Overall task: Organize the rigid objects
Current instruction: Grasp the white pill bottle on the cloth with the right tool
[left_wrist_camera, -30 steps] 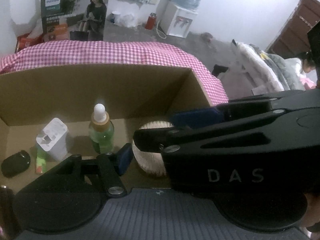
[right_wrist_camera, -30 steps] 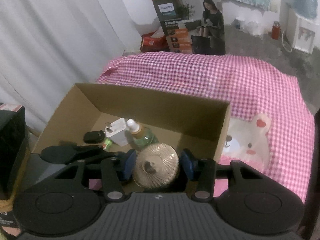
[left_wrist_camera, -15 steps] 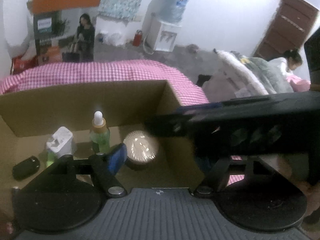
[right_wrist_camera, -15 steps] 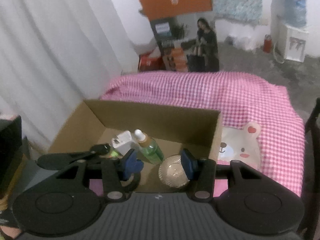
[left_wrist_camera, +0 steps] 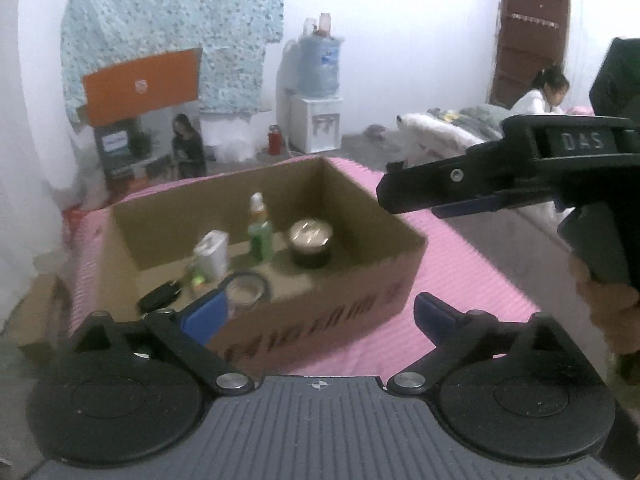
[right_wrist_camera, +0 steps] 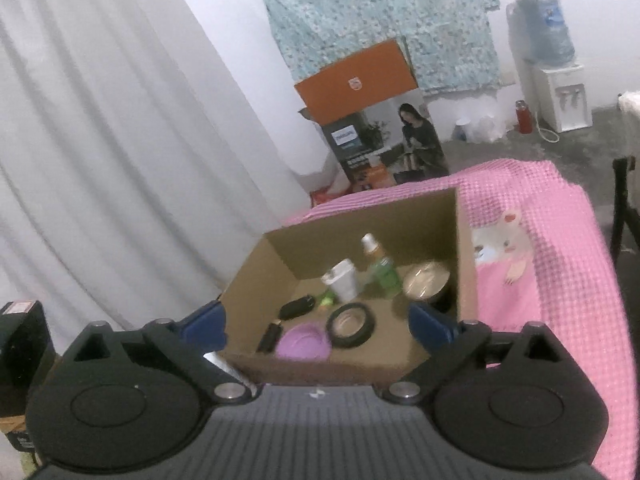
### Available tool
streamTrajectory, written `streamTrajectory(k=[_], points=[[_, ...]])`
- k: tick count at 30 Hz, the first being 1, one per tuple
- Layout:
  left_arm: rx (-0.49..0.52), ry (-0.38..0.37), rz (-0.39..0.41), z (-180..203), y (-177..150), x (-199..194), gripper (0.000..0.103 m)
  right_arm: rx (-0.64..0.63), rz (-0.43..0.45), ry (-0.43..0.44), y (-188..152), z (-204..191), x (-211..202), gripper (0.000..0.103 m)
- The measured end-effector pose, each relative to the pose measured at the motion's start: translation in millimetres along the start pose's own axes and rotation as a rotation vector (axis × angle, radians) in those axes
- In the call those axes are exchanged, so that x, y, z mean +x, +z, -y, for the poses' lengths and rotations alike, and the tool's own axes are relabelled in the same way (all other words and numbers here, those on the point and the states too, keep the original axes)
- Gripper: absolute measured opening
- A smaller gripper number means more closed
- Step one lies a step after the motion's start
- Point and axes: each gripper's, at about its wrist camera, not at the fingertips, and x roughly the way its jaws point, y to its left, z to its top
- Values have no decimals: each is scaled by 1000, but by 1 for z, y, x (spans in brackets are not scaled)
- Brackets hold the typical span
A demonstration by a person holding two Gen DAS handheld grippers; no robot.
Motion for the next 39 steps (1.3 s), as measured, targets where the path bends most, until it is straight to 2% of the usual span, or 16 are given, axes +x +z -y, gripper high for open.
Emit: streamTrajectory(k=[3, 7, 9, 17, 20, 24, 26, 28, 30, 31, 33, 39], points=[[3, 49, 16, -9, -17, -18, 102, 11, -21, 17, -17, -15, 5, 101], [-20, 173, 56, -27, -31, -32, 102, 25, -55, 64, -28, -36, 22, 101], [-46, 197, 50, -39, -36, -31, 102, 24, -76, 83, -30, -46, 34, 101], [-117, 211, -17, -74, -51, 9, 99, 10, -210, 123, -44, -86, 105, 100], [-133, 215, -30, -83, -54, 20, 93, 8, -250, 117, -47, -93, 128, 97], [-168, 212, -41, -91, -61, 19, 77, 2, -288, 121, -49, -98, 147, 88], [-186, 211, -40, -95, -61, 19, 72, 6, -300, 124, -49, -98, 153, 83], [-193, 210, -35, -94, -66, 14, 60, 12, -312, 129, -50, -97, 158, 76], [-198, 201, -33, -94, -67, 12, 56, 21, -322, 135, -51, -96, 162, 64], [-201, 196, -32, -94, -67, 11, 53, 29, -326, 142, -52, -96, 163, 62], [-195, 203, -33, -92, -67, 11, 53, 41, -333, 151, -53, -94, 162, 56], [-189, 173, -33, -83, -65, 12, 53, 52, -320, 141, -54, -88, 148, 54]])
